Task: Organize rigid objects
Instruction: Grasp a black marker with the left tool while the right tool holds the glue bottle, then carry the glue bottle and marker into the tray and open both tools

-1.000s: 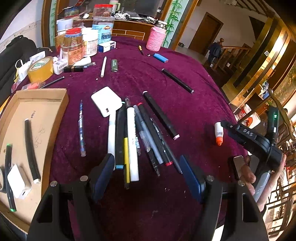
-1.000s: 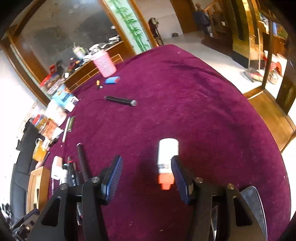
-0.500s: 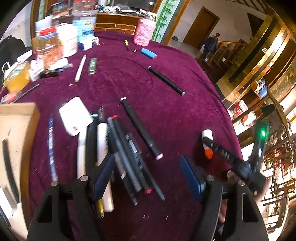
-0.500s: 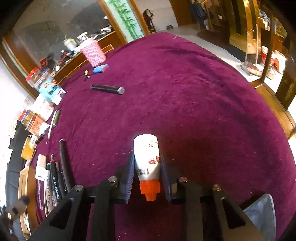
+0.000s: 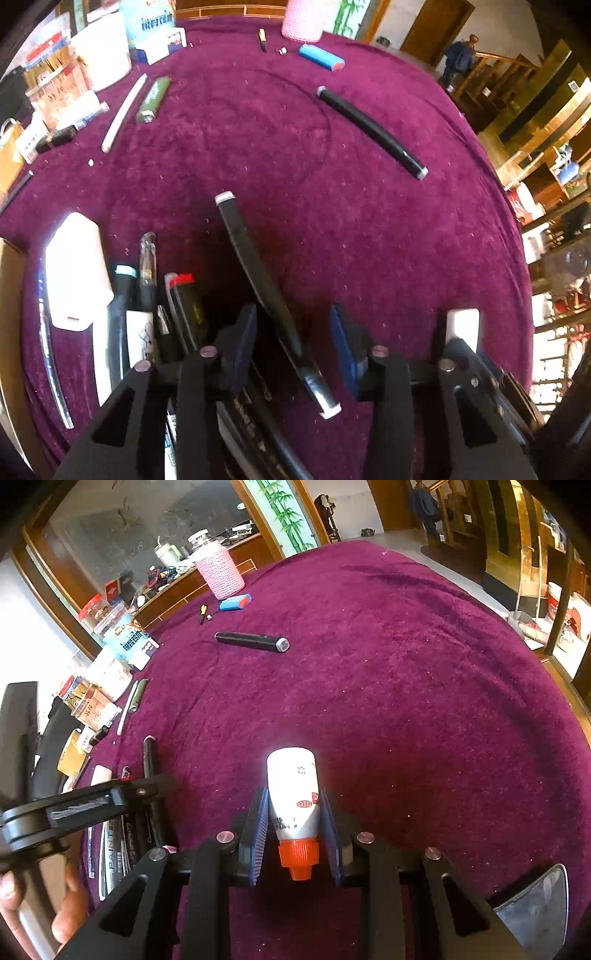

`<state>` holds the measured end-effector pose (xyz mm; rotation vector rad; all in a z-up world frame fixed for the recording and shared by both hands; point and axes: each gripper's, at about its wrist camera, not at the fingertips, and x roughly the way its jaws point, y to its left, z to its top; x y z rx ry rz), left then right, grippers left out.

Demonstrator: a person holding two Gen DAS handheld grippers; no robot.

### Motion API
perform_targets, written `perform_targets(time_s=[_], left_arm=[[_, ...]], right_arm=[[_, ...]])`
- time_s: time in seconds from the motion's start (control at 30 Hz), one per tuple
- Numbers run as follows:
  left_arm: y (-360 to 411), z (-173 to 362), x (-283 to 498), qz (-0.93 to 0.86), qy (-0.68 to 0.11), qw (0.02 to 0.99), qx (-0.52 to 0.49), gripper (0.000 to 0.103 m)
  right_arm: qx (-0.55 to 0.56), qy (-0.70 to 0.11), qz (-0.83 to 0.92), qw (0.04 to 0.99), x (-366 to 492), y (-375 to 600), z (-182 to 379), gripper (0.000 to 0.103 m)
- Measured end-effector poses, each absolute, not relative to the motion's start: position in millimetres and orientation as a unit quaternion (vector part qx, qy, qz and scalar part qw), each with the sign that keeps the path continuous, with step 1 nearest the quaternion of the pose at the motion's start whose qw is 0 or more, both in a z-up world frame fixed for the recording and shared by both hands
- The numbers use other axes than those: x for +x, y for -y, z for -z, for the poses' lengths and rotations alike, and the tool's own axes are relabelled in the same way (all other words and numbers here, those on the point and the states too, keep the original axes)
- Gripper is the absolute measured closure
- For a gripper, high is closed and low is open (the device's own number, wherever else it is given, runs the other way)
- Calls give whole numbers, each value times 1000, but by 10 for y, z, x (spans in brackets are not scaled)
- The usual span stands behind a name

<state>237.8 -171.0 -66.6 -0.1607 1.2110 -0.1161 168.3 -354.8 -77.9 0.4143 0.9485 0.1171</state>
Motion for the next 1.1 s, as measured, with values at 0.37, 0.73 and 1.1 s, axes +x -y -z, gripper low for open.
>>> perform_targets(time_s=[0.37,0.73,1.1], left_arm=[[1575,680,2260,38,-542,835,-86,88],[1179,408,1763,85,-532,827,-161,89],[214,-177,791,82,-460,856,-222,88]], right_arm=[[190,-455,-62,868,1689,3506,776,74],[166,-430,-110,881,1607,3319,669,74],[150,-423,-219,867,1257,2660,363,74]])
